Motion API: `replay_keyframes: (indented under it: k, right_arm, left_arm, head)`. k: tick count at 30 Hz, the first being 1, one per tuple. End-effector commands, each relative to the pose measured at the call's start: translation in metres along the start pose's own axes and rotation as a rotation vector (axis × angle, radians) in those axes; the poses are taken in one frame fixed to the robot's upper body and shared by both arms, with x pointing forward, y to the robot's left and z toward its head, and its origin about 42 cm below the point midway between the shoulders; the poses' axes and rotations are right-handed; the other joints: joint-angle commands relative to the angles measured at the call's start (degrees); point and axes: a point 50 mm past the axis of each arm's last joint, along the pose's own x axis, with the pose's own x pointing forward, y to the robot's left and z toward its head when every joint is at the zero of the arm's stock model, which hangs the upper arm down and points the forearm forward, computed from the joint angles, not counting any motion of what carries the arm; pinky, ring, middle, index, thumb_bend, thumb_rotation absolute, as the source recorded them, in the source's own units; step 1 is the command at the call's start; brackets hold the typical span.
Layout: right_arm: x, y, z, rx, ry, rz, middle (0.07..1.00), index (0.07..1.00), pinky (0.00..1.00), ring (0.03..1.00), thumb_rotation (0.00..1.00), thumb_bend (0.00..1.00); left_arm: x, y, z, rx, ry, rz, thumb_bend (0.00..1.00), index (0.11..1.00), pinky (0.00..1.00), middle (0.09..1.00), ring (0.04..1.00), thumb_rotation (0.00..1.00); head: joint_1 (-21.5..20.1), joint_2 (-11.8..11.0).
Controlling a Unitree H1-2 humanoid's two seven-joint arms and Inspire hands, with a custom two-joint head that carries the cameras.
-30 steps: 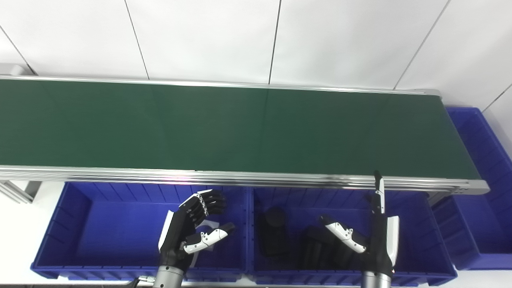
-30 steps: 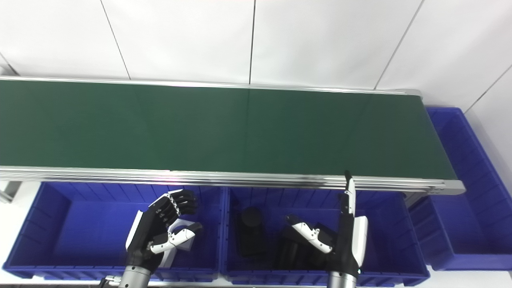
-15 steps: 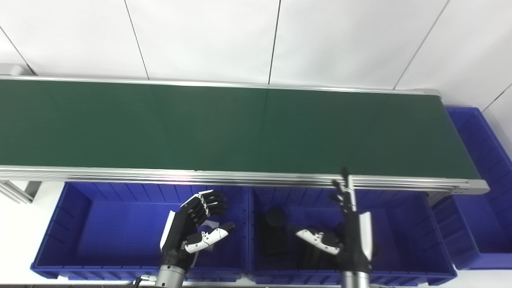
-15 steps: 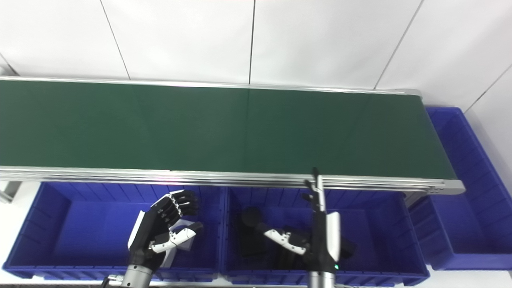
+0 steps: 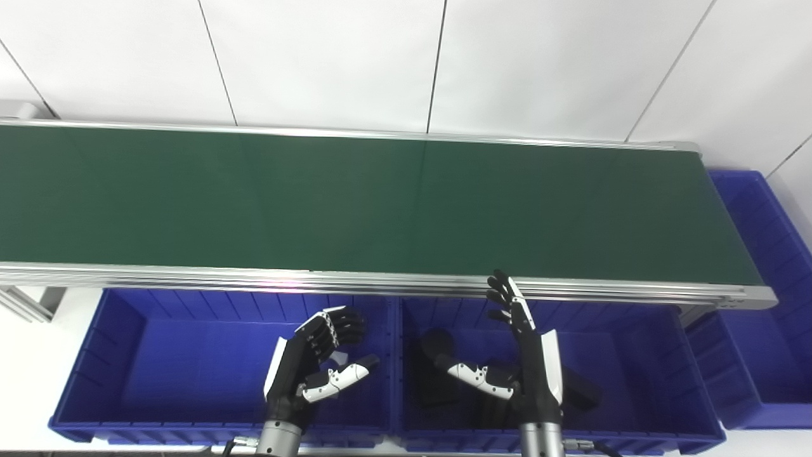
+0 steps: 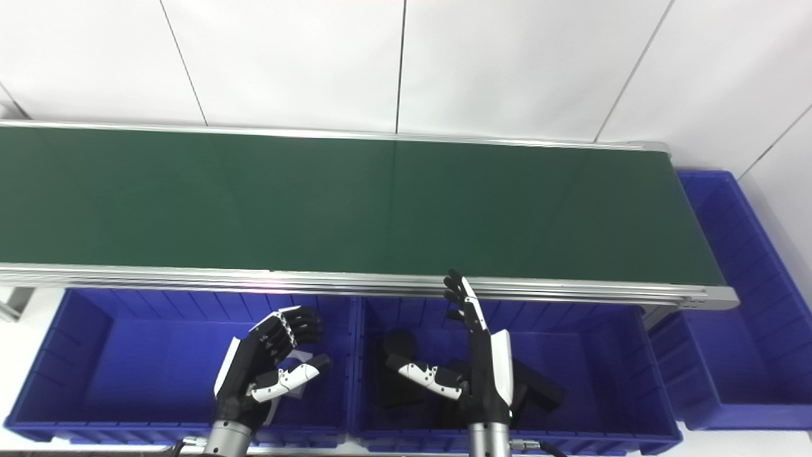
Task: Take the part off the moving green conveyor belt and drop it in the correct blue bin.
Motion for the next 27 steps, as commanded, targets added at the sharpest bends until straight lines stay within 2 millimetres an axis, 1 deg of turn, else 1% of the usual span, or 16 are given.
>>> replay_keyframes:
  k: [1,3,5,9,12,15,20,24,25,27]
  right_arm:
    - [0.002,0.0,0.004,0.026,-0.054,0.004,0.842,0.877,0.67,0.787,0.1,0.69]
    - [0.0,0.001,0.0,0.025,-0.039,0.025,0.842,0.876,0.65,0.783,0.11,0.69]
    - [-0.002,0.002,-0.004,0.019,-0.021,0.042,0.842,0.875,0.65,0.783,0.11,0.69]
    - [-0.006,0.001,-0.011,0.002,0.003,0.06,0.823,0.844,0.64,0.762,0.11,0.69]
    - [-0.008,0.0,-0.013,-0.006,0.011,0.064,0.805,0.817,0.63,0.737,0.13,0.69]
    - [-0.009,-0.001,-0.015,-0.01,0.017,0.065,0.798,0.809,0.62,0.734,0.13,0.69]
    - [-0.011,-0.002,-0.015,-0.011,0.024,0.063,0.796,0.827,0.62,0.731,0.13,0.69]
    - [-0.013,-0.003,-0.015,-0.01,0.03,0.056,0.803,0.836,0.62,0.738,0.15,0.69]
    - [-0.013,-0.003,-0.015,-0.01,0.03,0.054,0.804,0.836,0.63,0.742,0.15,0.69]
    - [-0.014,-0.003,-0.014,-0.009,0.03,0.052,0.806,0.838,0.63,0.745,0.15,0.69]
  left_arm:
    - [0.009,-0.004,0.011,0.008,-0.079,-0.003,0.61,0.657,0.6,0.657,0.626,0.0]
    - [0.009,-0.005,0.011,0.008,-0.08,-0.002,0.6,0.662,0.64,0.668,0.651,0.0]
    - [0.008,-0.004,0.011,0.011,-0.078,-0.003,0.6,0.663,0.65,0.671,0.657,0.0]
    - [0.007,-0.004,0.01,0.005,-0.077,0.003,0.59,0.665,0.7,0.679,0.681,0.0]
    - [0.006,-0.003,0.01,0.004,-0.076,0.009,0.58,0.666,0.72,0.682,0.689,0.0]
    - [0.005,-0.002,0.01,-0.002,-0.076,0.017,0.58,0.666,0.72,0.685,0.692,0.0]
    - [0.003,0.0,0.011,0.0,-0.08,0.028,0.58,0.676,0.73,0.696,0.688,0.0]
    - [0.003,0.0,0.011,0.002,-0.078,0.028,0.58,0.679,0.71,0.702,0.693,0.0]
    - [0.003,0.0,0.011,0.002,-0.078,0.028,0.59,0.681,0.74,0.711,0.708,0.0]
    - [0.003,0.0,0.011,0.002,-0.078,0.024,0.59,0.689,0.75,0.723,0.721,0.0]
  head:
    - [0.2,-0.2]
    - [0.2,-0.3]
    - [0.2,-0.4]
    - [0.2,-0.6]
    - [0.1,-0.7]
    - [0.1,-0.6]
    - [-0.2,-0.2]
    - [-0.6,-0.2]
    - [-0.6,-0.2]
    - [-0.6,-0.1]
